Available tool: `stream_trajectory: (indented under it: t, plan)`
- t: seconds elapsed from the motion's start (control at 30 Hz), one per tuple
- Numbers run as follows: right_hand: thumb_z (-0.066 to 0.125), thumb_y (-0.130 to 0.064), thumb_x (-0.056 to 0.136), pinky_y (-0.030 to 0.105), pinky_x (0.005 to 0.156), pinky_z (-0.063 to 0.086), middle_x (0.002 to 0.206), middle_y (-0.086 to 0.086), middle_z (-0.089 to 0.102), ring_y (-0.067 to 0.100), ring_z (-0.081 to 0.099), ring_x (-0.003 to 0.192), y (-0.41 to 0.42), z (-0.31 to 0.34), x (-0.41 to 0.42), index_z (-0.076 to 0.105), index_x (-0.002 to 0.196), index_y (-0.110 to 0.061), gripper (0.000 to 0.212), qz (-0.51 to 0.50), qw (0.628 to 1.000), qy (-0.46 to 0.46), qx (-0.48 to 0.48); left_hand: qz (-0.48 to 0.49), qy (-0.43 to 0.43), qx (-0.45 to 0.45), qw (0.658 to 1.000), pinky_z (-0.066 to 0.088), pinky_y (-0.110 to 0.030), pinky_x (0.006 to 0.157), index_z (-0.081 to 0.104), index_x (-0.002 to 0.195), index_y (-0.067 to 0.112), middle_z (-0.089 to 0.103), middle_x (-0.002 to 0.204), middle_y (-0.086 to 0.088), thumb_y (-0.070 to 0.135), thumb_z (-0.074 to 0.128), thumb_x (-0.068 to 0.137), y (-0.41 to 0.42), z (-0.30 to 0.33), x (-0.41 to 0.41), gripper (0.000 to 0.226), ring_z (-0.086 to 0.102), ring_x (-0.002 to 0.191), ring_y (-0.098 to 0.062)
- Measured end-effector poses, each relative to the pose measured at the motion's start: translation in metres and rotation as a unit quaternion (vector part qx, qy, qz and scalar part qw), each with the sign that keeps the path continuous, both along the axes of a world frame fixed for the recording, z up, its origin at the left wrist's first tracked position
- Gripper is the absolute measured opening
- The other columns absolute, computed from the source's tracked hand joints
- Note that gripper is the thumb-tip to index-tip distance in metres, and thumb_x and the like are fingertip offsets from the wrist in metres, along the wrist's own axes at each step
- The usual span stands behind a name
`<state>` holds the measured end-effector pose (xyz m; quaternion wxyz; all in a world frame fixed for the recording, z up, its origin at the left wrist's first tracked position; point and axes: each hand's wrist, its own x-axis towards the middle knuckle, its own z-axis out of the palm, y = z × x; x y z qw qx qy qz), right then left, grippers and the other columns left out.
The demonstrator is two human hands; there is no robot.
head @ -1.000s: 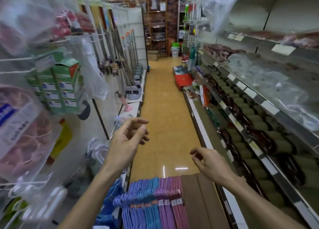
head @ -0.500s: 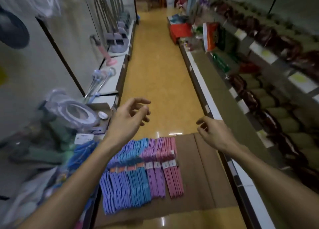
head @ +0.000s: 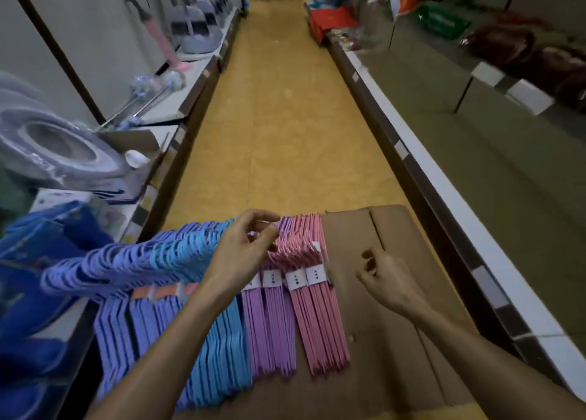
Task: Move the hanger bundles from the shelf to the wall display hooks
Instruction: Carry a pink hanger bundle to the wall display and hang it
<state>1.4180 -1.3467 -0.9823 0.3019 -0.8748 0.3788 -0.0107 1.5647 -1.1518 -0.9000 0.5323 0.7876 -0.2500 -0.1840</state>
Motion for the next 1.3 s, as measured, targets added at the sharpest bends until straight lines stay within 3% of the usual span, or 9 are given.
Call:
stream_trajectory:
  t: [0.07, 0.17, 0.27, 0.33, 0.5, 0.6, 0.83, 1.1, 1.3]
  plan:
    - [0.065, -0.027, 0.094, 0.014, 0.06, 0.044, 0.099, -0.003, 0.059, 0.004, 0.056, 0.075, 0.0, -0.028, 0.004, 0.043, 0.142, -0.013, 0.054, -0.016, 0.999, 0.011, 0.025, 0.009, 0.004, -0.003, 1.0, 0.055, -0.051, 0.083, 0.065, 0.104, 0.03, 0.066, 0.095, 0.0, 0.024, 0.06, 0.097, -0.005, -0.028, 0.003, 0.011, 0.068, 0.088, -0.023]
    - [0.072, -0.037, 0.087, 0.031, 0.085, 0.054, 0.132, 0.008, 0.056, 0.019, 0.061, 0.109, 0.008, -0.069, 0.009, 0.029, 0.15, -0.016, 0.079, -0.045, 0.993, 0.05, 0.102, 0.033, 0.017, -0.015, 0.999, 0.055, -0.051, 0.084, 0.065, 0.103, 0.03, 0.064, 0.095, 0.003, 0.022, 0.059, 0.097, -0.013, -0.06, 0.007, 0.011, 0.066, 0.093, -0.027]
    - [0.08, -0.042, 0.076, 0.045, 0.099, 0.051, 0.142, 0.007, 0.047, 0.025, 0.053, 0.124, 0.029, -0.106, 0.012, 0.025, 0.149, -0.022, 0.093, -0.045, 0.987, 0.059, 0.143, 0.059, 0.034, -0.029, 0.997, 0.056, -0.046, 0.084, 0.066, 0.103, 0.028, 0.065, 0.097, 0.004, 0.02, 0.058, 0.098, -0.018, -0.085, 0.007, 0.013, 0.065, 0.096, -0.026]
    - [0.082, -0.045, 0.072, 0.049, 0.106, 0.045, 0.147, 0.007, 0.041, 0.026, 0.045, 0.132, 0.045, -0.126, 0.016, 0.019, 0.15, -0.023, 0.103, -0.032, 0.989, 0.059, 0.133, 0.063, 0.044, -0.029, 0.997, 0.057, -0.043, 0.083, 0.066, 0.105, 0.026, 0.064, 0.097, 0.004, 0.019, 0.057, 0.098, -0.023, -0.098, 0.007, 0.014, 0.065, 0.096, -0.025]
    - [0.078, -0.055, 0.073, 0.05, 0.118, 0.022, 0.162, 0.012, 0.012, 0.032, 0.018, 0.148, 0.083, -0.158, 0.032, -0.024, 0.153, -0.015, 0.136, -0.052, 0.985, 0.097, 0.133, 0.052, 0.021, -0.022, 0.998, 0.054, -0.038, 0.081, 0.065, 0.109, 0.025, 0.063, 0.099, 0.002, 0.018, 0.056, 0.098, -0.037, -0.116, 0.013, 0.016, 0.062, 0.089, -0.014]
    - [0.076, -0.055, 0.073, 0.051, 0.117, 0.022, 0.16, 0.014, 0.011, 0.034, 0.019, 0.146, 0.097, -0.164, 0.04, -0.026, 0.151, -0.012, 0.136, -0.091, 0.984, 0.112, 0.104, 0.039, 0.006, -0.007, 0.999, 0.051, -0.029, 0.072, 0.063, 0.111, 0.024, 0.062, 0.102, 0.004, 0.018, 0.054, 0.098, -0.041, -0.121, 0.014, 0.016, 0.058, 0.081, -0.007]
    - [0.069, -0.048, 0.083, 0.049, 0.109, 0.034, 0.154, 0.017, 0.02, 0.034, 0.029, 0.139, 0.106, -0.168, 0.053, -0.021, 0.152, -0.006, 0.121, -0.13, 0.981, 0.142, 0.033, 0.009, -0.005, 0.036, 0.999, 0.048, -0.032, 0.087, 0.058, 0.118, 0.028, 0.056, 0.121, 0.0, 0.025, 0.057, 0.097, -0.045, -0.137, 0.011, 0.02, 0.057, 0.106, -0.013]
    - [0.062, -0.033, 0.089, 0.049, 0.105, 0.038, 0.145, 0.018, 0.032, 0.035, 0.037, 0.132, 0.078, -0.162, 0.034, -0.004, 0.153, -0.008, 0.096, -0.17, 0.979, 0.109, 0.029, 0.046, 0.039, -0.036, 0.998, 0.054, -0.049, 0.091, 0.061, 0.11, 0.028, 0.061, 0.112, 0.008, 0.021, 0.058, 0.096, -0.053, -0.121, 0.016, 0.016, 0.065, 0.102, -0.023]
    - [0.063, -0.026, 0.09, 0.049, 0.099, 0.047, 0.135, 0.015, 0.046, 0.033, 0.05, 0.123, 0.035, -0.147, 0.014, 0.015, 0.149, -0.014, 0.077, -0.23, 0.972, 0.053, 0.026, 0.036, 0.067, -0.056, 0.996, 0.056, -0.042, 0.081, 0.061, 0.107, 0.024, 0.061, 0.108, 0.005, 0.016, 0.055, 0.097, -0.073, -0.119, -0.001, 0.014, 0.066, 0.096, -0.024]
